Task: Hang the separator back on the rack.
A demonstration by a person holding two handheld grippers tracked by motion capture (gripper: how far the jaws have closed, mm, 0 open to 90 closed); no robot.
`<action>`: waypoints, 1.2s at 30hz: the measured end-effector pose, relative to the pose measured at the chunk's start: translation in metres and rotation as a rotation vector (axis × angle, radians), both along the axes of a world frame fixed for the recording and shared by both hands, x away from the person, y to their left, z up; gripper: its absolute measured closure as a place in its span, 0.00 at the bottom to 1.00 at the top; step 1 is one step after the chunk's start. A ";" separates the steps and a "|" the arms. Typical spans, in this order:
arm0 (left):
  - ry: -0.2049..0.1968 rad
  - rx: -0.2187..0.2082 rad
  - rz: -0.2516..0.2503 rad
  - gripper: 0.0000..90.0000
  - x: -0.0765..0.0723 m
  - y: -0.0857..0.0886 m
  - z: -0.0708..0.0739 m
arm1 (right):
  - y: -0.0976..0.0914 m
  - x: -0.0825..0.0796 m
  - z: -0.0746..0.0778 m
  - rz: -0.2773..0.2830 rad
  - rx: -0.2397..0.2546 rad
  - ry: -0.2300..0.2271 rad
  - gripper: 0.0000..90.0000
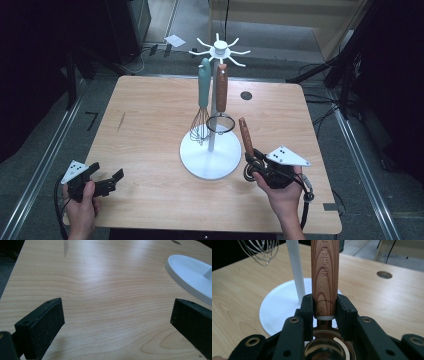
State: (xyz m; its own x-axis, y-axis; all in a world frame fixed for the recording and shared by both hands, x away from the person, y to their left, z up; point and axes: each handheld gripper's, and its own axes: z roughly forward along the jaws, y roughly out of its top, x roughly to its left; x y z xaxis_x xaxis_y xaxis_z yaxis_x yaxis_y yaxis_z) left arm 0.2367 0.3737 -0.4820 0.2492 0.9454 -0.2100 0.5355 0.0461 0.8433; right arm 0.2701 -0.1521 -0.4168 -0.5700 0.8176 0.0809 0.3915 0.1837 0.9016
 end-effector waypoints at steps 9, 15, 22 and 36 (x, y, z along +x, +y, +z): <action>0.005 0.011 0.000 0.00 0.002 -0.002 -0.002 | -0.001 -0.007 0.011 -0.033 0.049 -0.069 0.79; 0.008 0.012 -0.001 0.00 0.003 -0.003 -0.002 | -0.002 -0.011 0.017 -0.028 0.073 -0.096 0.79; 0.006 0.036 0.003 0.00 0.002 -0.005 -0.001 | 0.000 -0.017 0.028 -0.036 0.074 -0.152 0.79; -0.010 0.050 0.018 0.00 0.001 -0.007 -0.001 | -0.004 -0.016 0.050 -0.011 0.148 -0.198 0.79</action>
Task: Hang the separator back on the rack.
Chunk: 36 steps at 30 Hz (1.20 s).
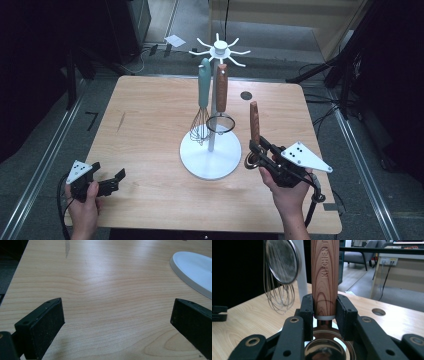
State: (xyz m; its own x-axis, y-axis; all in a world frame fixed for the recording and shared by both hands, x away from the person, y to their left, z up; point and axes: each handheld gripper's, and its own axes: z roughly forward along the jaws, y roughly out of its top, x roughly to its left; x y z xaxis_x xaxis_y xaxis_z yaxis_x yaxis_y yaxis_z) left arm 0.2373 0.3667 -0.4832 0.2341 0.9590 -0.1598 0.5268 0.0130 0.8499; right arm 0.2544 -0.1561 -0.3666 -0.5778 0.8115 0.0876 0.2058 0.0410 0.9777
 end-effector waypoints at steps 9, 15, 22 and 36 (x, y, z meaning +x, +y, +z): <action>0.001 0.002 -0.003 0.00 0.000 0.000 0.000 | 0.011 0.005 0.017 0.028 0.005 -0.034 0.79; 0.006 0.004 -0.003 0.00 0.000 -0.001 0.000 | 0.016 0.006 0.024 0.038 0.014 -0.048 0.79; 0.006 0.006 -0.006 0.00 0.000 -0.001 0.000 | 0.018 0.008 0.030 0.044 0.027 -0.062 0.79; 0.008 0.003 -0.007 0.00 0.001 -0.001 0.000 | 0.021 0.011 0.045 0.035 0.050 -0.090 0.79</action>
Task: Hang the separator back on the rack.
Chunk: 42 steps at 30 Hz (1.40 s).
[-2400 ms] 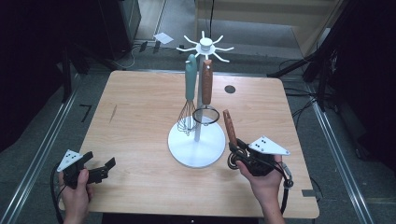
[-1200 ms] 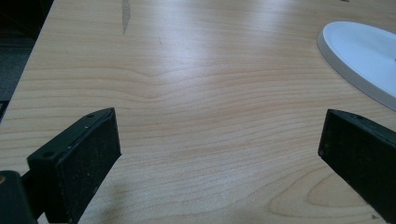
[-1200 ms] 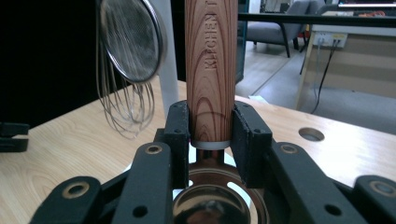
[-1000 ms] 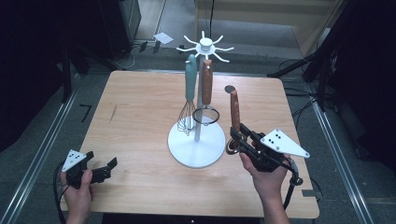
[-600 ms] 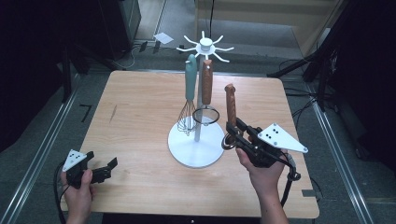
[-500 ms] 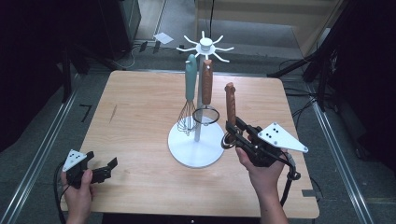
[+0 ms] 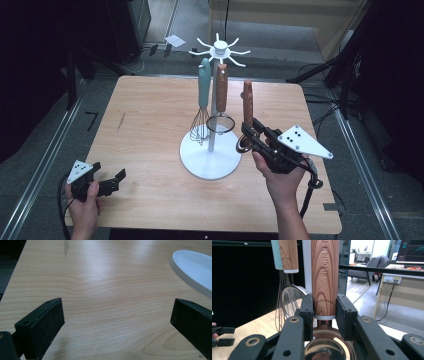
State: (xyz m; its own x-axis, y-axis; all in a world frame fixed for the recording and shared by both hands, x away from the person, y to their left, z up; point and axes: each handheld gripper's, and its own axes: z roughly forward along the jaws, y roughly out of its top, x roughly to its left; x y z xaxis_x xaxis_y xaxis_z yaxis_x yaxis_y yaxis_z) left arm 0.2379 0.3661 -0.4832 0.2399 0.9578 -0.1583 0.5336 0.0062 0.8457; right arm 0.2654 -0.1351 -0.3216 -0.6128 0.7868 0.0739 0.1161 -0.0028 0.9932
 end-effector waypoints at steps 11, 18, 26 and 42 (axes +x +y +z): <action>0.000 -0.001 0.001 0.00 0.000 0.000 0.000 | 0.002 0.001 0.007 -0.003 0.018 -0.015 0.79; 0.000 -0.001 0.001 0.00 0.000 0.000 0.000 | 0.004 0.001 0.014 -0.005 0.025 -0.033 0.79; -0.001 -0.002 0.001 0.00 0.000 0.000 0.000 | 0.005 0.001 0.021 -0.003 0.030 -0.051 0.79; -0.002 -0.002 0.001 0.00 0.000 0.000 0.000 | 0.008 0.004 0.031 -0.006 0.025 -0.064 0.79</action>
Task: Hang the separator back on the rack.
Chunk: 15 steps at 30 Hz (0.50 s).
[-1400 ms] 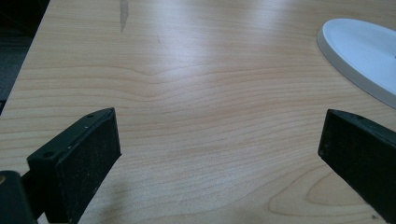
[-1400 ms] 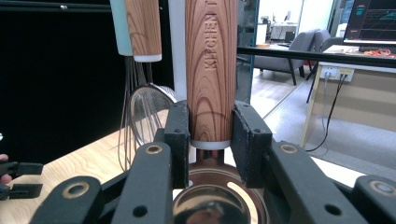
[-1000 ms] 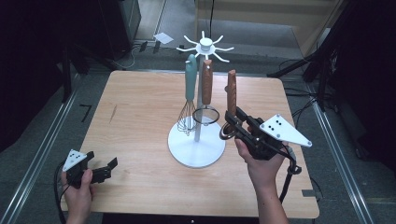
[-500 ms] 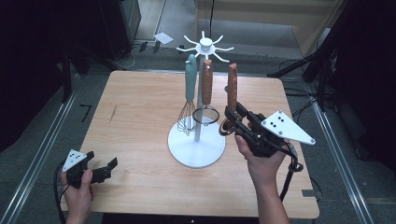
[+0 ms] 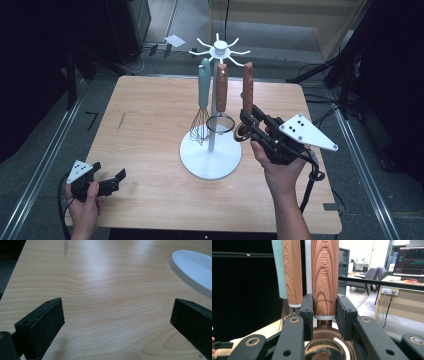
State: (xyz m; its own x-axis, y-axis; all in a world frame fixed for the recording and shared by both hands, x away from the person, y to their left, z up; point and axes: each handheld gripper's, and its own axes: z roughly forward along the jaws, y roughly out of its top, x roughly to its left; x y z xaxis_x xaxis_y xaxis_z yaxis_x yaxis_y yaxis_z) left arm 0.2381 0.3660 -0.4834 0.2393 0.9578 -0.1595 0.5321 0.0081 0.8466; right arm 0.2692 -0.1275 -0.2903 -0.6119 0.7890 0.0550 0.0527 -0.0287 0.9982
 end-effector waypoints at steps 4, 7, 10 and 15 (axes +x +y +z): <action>-0.001 -0.002 -0.001 0.00 0.000 0.000 0.000 | 0.001 0.002 0.000 -0.001 -0.001 -0.002 0.79; -0.001 -0.002 -0.001 0.00 0.000 0.000 0.000 | 0.002 0.003 0.000 0.000 0.001 0.007 0.79; -0.001 -0.002 -0.001 0.00 0.000 0.000 0.000 | 0.004 0.004 0.000 0.000 0.001 0.009 0.79; 0.000 -0.003 0.000 0.00 0.000 0.000 0.000 | 0.007 0.007 -0.001 0.008 0.005 0.014 0.79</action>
